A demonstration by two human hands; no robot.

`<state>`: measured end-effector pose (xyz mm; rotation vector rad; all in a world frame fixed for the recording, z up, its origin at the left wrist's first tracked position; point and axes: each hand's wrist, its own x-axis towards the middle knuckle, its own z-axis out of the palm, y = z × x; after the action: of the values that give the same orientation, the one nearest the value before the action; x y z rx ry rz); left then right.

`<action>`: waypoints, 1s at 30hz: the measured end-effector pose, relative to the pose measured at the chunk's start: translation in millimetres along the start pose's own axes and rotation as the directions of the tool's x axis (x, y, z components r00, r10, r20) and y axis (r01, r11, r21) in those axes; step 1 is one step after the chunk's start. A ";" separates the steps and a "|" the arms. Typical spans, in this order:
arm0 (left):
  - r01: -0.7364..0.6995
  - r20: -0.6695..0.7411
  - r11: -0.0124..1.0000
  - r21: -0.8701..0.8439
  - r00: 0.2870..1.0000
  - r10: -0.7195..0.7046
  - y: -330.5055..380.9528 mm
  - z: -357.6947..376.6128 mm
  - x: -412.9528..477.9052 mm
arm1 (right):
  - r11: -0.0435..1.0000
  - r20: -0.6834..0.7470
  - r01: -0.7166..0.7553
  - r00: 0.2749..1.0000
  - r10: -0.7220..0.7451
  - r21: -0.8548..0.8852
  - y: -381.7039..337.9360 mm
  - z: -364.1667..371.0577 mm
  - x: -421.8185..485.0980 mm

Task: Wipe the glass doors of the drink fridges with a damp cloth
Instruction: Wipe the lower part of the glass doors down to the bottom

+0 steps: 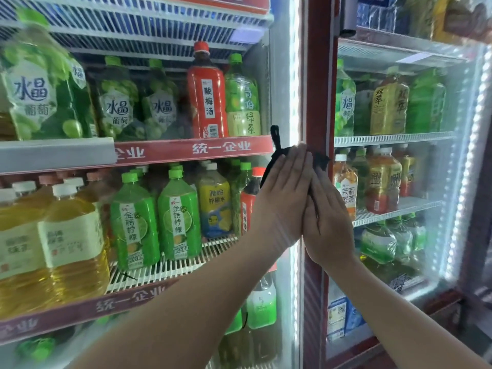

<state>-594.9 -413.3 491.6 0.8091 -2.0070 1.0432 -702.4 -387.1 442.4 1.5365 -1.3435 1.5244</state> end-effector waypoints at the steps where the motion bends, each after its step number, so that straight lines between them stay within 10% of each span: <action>1: 0.036 -0.008 0.999 -0.020 0.999 -0.037 -2.3 -0.8 -7.7 | 0.999 -0.034 0.023 0.999 -0.024 -0.047 -1.1 3.2 1.5; 12: 0.435 -0.008 0.898 -0.062 0.900 -0.436 -4.0 -17.4 -100.1 | 0.969 -0.082 0.099 0.989 -0.120 -0.225 2.8 33.3 19.7; 30: 0.499 0.072 0.866 0.028 0.863 -0.500 -16.3 3.2 -152.6 | 0.974 -0.078 0.138 0.985 -0.153 -0.178 15.5 42.4 22.6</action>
<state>-500.5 -393.7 372.1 1.3067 -1.7101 0.7227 -704.8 -436.4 452.9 1.4085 -1.2474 1.3357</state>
